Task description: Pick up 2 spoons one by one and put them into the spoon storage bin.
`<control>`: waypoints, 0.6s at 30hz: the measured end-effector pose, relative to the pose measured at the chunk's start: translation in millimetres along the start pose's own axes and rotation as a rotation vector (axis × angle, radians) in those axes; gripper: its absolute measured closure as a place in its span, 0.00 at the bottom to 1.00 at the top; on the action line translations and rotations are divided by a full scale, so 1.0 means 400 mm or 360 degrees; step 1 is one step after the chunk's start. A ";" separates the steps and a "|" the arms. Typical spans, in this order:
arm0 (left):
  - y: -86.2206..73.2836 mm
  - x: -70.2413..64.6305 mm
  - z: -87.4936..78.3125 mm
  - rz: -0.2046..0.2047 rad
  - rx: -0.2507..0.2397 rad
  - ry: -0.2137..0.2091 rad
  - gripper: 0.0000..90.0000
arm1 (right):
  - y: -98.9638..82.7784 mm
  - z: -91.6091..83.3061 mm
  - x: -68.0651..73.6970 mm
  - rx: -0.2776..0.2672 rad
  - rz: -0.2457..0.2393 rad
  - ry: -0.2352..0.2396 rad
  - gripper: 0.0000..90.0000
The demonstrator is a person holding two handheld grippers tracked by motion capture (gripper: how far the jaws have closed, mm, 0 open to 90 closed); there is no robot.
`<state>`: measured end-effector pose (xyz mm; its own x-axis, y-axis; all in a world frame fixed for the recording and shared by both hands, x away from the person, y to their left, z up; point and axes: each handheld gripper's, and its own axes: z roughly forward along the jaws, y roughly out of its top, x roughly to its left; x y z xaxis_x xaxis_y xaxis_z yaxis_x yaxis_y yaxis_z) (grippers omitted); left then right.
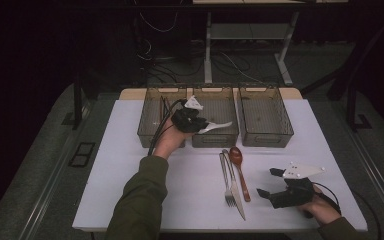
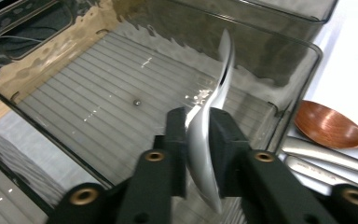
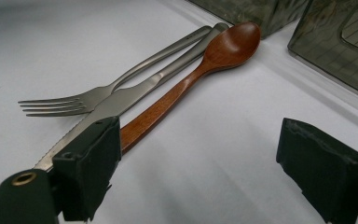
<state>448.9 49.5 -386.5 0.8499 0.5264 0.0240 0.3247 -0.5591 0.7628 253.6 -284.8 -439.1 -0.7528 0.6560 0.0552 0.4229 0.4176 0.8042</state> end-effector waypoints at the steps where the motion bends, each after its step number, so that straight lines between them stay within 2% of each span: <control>1: -0.001 0.000 -0.001 -0.0005 -0.0001 -0.0001 0.75 | 0.000 0.000 0.001 0.0001 0.0003 0.0000 0.15; 7: -0.004 -0.007 -0.009 -0.0034 -0.0067 -0.0037 0.64 | 0.000 -0.001 0.001 0.0001 0.0002 -0.0001 0.15; 10: -0.003 -0.019 -0.017 -0.0075 -0.0125 -0.0071 0.62 | 0.000 -0.001 0.001 0.0003 0.0003 -0.0003 0.15; 13: -0.003 -0.033 -0.031 -0.0082 -0.0160 -0.0089 0.59 | -0.001 -0.002 0.001 0.0002 0.0003 -0.0004 0.15; 14: -0.004 -0.035 -0.038 -0.0068 -0.0160 -0.0095 0.58 | -0.001 -0.002 0.000 0.0001 0.0004 -0.0007 0.15; 16: -0.007 -0.039 -0.049 -0.0084 -0.0172 -0.0129 0.56 | -0.001 -0.002 0.000 0.0003 0.0006 -0.0009 0.15; 18: -0.011 -0.046 -0.061 -0.0089 -0.0171 -0.0125 0.53 | -0.001 -0.002 0.000 0.0003 0.0004 -0.0011 0.15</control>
<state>421.7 57.9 -374.7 0.8628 0.5009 -0.0680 0.3299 -0.4560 0.8266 252.9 -285.4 -439.1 -0.7484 0.6611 0.0531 0.4256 0.4173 0.8029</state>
